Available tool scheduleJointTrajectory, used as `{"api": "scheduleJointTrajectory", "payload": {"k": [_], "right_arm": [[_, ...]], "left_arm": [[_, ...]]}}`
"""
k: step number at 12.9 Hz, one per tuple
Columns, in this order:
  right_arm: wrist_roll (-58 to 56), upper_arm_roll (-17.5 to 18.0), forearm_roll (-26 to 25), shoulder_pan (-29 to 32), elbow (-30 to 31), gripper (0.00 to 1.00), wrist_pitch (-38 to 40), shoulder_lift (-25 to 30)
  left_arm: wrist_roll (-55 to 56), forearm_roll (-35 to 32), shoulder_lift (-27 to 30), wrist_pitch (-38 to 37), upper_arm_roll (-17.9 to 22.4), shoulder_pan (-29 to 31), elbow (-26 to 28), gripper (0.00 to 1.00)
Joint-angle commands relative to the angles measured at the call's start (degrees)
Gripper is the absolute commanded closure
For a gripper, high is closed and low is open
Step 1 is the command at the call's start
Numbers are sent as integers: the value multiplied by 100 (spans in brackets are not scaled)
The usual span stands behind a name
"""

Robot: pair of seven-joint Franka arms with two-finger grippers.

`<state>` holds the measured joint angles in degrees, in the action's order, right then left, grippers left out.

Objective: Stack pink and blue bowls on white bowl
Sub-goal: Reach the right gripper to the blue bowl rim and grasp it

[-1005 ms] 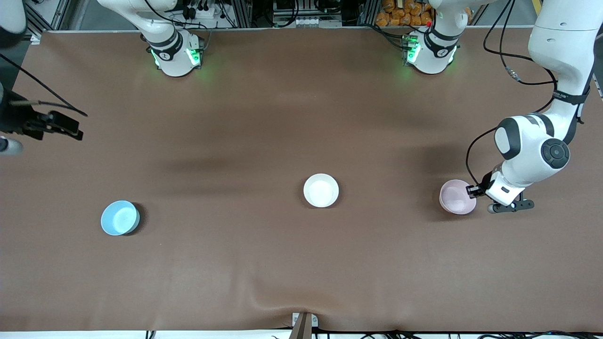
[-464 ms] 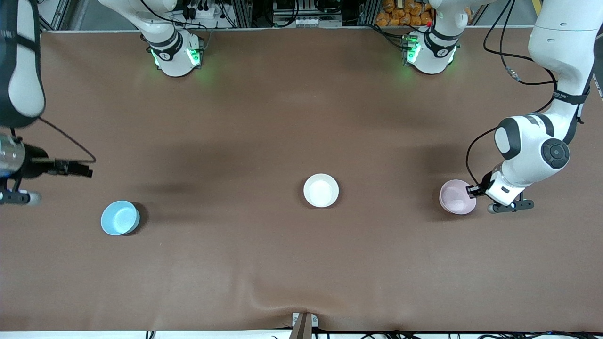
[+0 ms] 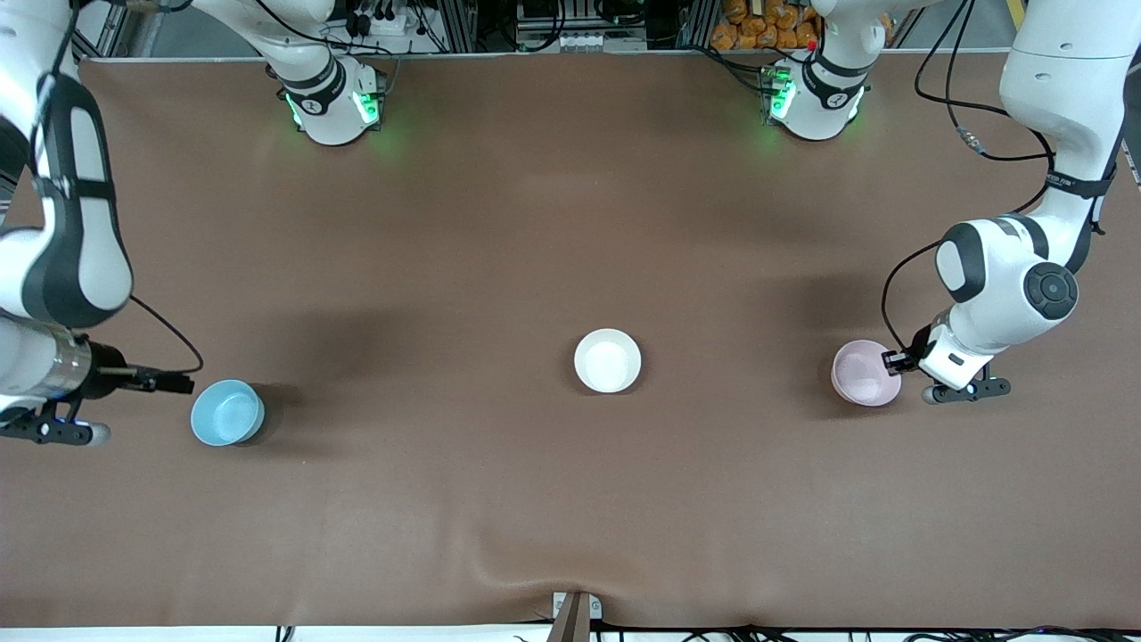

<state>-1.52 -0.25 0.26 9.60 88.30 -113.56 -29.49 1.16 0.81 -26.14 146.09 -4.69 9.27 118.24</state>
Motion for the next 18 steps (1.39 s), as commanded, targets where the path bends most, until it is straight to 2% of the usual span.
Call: {"api": "scheduleJointTrajectory", "payload": {"k": [1, 6, 9, 10, 12, 13, 14, 18], "right_arm": [[-32, 69, -26, 287, -94, 0, -420, -478], [47, 78, 9, 385, 591, 0, -1746, -769], [47, 78, 27, 428, 671, 0, -2073, -927], [47, 78, 45, 429, 680, 3, -2073, -953], [56, 78, 62, 429, 715, 47, -2143, -997], [56, 78, 62, 429, 820, 76, -2178, -998], [56, 78, 71, 420, 873, 98, -2248, -998], [47, 78, 71, 376, 935, 100, -2250, -963]], "left_arm": [[-45, 16, -32, 51, -41, 40, 15, 100], [-2, 24, 4, 51, -101, 5, -2, 100], [156, 59, 109, 8, -330, 22, -99, 100], [331, 86, 179, 7, -496, 31, -90, 100], [752, 217, 302, -115, -803, 22, -108, 100], [1016, 296, 346, -220, -1014, 22, -169, 100], [1323, 358, 390, -369, -1242, 13, -274, 100], [2660, 367, 285, -897, -2017, -188, -862, 100]]}}
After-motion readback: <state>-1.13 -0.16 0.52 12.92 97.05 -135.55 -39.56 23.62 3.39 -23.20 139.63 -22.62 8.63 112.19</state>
